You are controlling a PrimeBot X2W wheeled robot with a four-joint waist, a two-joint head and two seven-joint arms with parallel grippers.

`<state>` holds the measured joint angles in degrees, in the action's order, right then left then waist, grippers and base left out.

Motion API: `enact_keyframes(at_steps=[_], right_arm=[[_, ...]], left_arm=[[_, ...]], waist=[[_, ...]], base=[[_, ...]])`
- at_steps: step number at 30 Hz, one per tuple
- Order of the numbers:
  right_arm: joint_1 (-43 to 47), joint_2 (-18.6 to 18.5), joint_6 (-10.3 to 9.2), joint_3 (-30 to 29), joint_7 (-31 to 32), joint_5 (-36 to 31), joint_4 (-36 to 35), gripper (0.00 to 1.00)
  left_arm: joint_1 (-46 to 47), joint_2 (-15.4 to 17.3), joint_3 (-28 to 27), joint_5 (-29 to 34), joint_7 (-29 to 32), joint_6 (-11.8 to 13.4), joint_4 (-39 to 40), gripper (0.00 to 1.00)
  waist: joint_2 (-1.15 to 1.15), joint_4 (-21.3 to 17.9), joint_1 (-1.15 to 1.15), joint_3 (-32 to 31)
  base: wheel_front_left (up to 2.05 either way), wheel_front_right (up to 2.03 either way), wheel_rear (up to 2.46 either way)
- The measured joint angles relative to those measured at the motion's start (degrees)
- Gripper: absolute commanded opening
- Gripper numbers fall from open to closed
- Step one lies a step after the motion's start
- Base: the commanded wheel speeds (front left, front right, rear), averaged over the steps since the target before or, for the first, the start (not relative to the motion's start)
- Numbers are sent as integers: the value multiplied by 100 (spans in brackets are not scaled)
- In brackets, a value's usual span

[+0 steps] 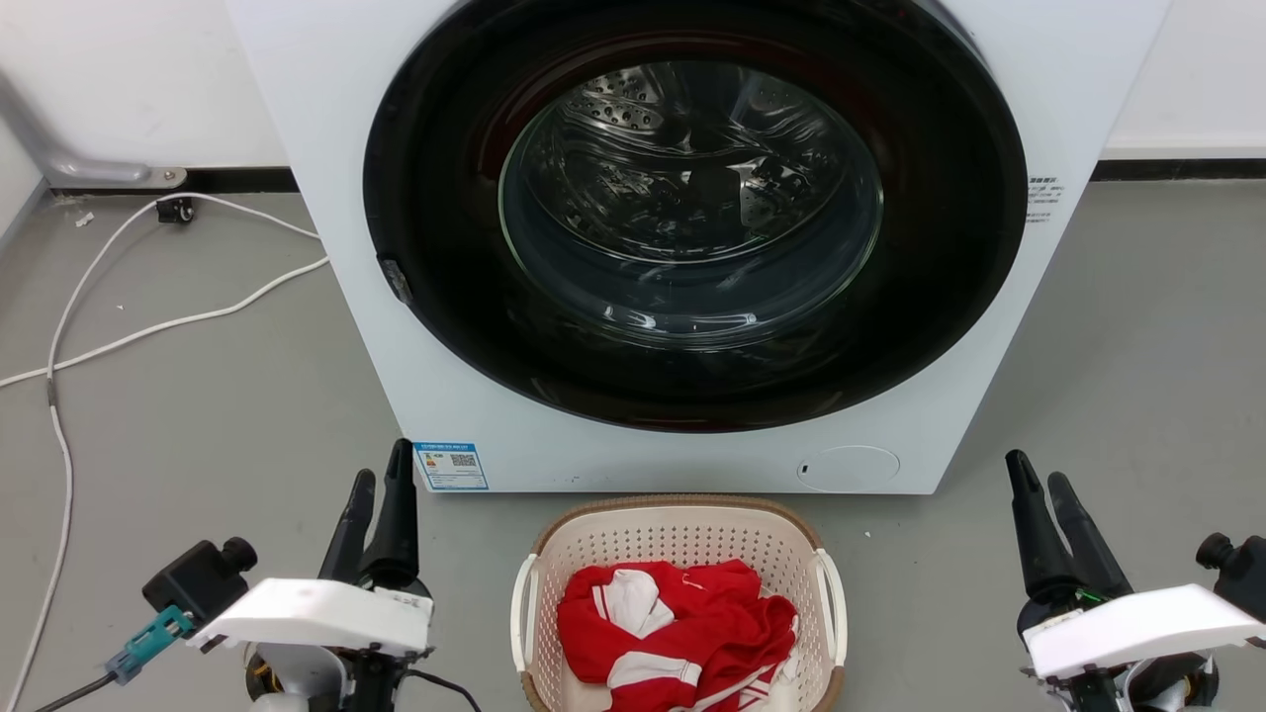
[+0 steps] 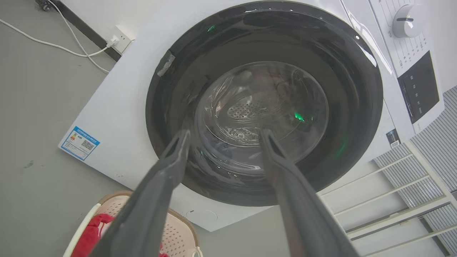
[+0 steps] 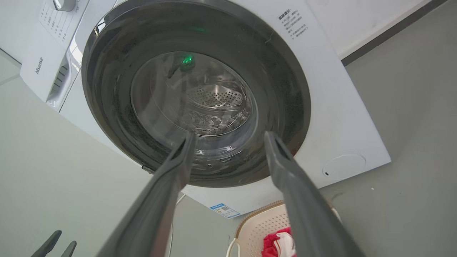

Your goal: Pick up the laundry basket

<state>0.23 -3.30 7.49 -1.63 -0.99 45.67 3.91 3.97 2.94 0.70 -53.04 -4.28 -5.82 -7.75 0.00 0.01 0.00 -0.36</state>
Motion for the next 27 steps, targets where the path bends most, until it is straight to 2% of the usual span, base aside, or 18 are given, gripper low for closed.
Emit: enact_keyframes(at_steps=[4,27], right_arm=[[47,1,0,-13,-20,-375,-42,100],[213,9,0,12,-151,-2230,-208,100]], left_arm=[[-2,-1,74,457,-67,32,5,100],[-33,1,227,2148,-441,148,24,100]], waist=[[0,2,0,-5],[0,-17,0,-52]], base=[[0,0,0],[0,0,0]])
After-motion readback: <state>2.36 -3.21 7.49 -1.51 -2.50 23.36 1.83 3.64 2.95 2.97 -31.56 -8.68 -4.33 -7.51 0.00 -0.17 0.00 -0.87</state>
